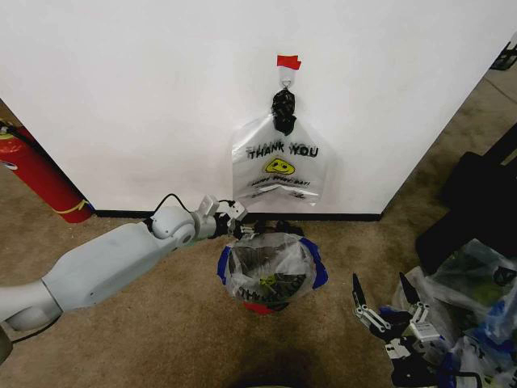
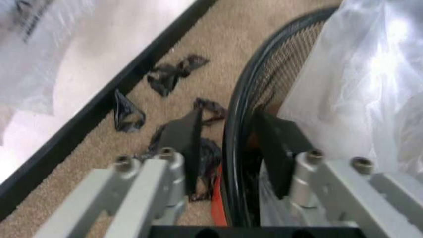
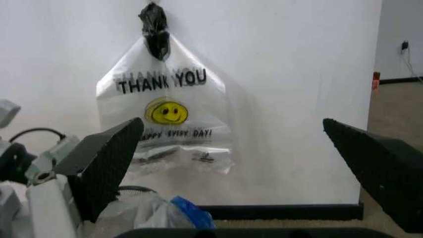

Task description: Pick up the garbage bag from the wall and place it over the trash bin.

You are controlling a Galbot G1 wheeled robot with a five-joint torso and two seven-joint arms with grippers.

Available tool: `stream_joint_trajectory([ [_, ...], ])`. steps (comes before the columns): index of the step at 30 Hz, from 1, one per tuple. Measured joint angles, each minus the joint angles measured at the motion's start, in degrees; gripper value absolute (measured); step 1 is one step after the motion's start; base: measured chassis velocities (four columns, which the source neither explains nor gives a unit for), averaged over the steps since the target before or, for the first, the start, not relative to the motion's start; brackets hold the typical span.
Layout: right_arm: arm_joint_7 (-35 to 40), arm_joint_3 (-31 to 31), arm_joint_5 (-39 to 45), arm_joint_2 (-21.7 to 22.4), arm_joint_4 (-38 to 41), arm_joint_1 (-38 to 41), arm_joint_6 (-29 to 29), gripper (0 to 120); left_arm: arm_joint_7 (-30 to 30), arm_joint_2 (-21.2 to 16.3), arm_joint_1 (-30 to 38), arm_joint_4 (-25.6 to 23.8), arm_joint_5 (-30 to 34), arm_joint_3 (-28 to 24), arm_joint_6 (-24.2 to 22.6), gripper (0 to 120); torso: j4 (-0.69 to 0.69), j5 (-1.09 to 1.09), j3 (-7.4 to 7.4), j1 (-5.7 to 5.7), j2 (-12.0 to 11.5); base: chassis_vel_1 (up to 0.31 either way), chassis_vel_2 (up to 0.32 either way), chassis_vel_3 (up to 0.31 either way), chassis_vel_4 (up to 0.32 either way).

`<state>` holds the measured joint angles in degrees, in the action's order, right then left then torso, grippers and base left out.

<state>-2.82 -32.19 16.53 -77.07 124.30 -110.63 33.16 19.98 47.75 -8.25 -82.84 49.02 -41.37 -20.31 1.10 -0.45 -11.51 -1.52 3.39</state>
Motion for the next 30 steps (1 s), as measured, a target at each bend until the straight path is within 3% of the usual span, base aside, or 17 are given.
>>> stream_joint_trajectory([
  [1,0.0,0.0,0.0,0.0,0.0,0.0,0.0,100,0.0,0.0,0.0,0.0,0.0,0.0,0.0,30,0.00,0.00,0.00,0.00,0.0,0.000,0.000,0.000,0.000],
  [6,0.3,0.0,0.0,-0.1,0.3,0.1,-0.1,100,0.0,0.6,0.9,1.4,-0.3,-1.7,-0.5,7,0.00,0.00,0.00,0.00,0.0,0.000,0.000,0.000,0.000],
  [17,0.7,0.2,-0.1,0.1,-0.3,0.5,-0.5,100,-3.5,-0.2,0.1,-1.4,3.4,0.2,-2.7,3,0.00,-0.01,-0.01,0.00,0.0,0.000,0.000,0.000,0.000],
  [20,1.1,0.3,0.2,0.5,0.0,0.9,-1.7,100,-10.5,-0.8,-2.0,-4.7,6.4,4.5,-6.4,3,0.02,-0.01,0.00,0.00,0.0,0.000,0.000,0.000,0.000],
  [22,2.6,0.3,0.7,1.2,0.1,2.0,-3.6,100,-17.0,-2.4,-6.7,-10.0,10.3,10.2,-10.2,3,0.00,-0.01,0.00,0.00,0.0,0.000,0.000,0.000,0.000],
  [23,2.6,0.3,0.7,1.2,0.1,2.0,-3.6,100,-17.0,-2.4,-6.7,-10.0,10.3,10.2,-10.2,3,0.00,-0.01,0.00,0.00,0.0,0.000,0.000,0.000,0.000],
  [27,5.2,0.7,2.3,2.4,0.5,3.5,-8.1,100,-25.4,-5.0,-15.9,-18.0,15.0,18.8,-12.2,3,0.01,-0.05,0.00,0.00,0.0,0.000,0.000,0.000,0.000],
  [30,6.3,1.1,2.6,3.1,0.5,4.8,-10.7,100,-33.3,-6.9,-24.4,-23.6,18.7,28.7,-12.4,3,-0.01,-0.01,0.00,0.00,0.0,0.000,0.000,0.000,0.000],
])
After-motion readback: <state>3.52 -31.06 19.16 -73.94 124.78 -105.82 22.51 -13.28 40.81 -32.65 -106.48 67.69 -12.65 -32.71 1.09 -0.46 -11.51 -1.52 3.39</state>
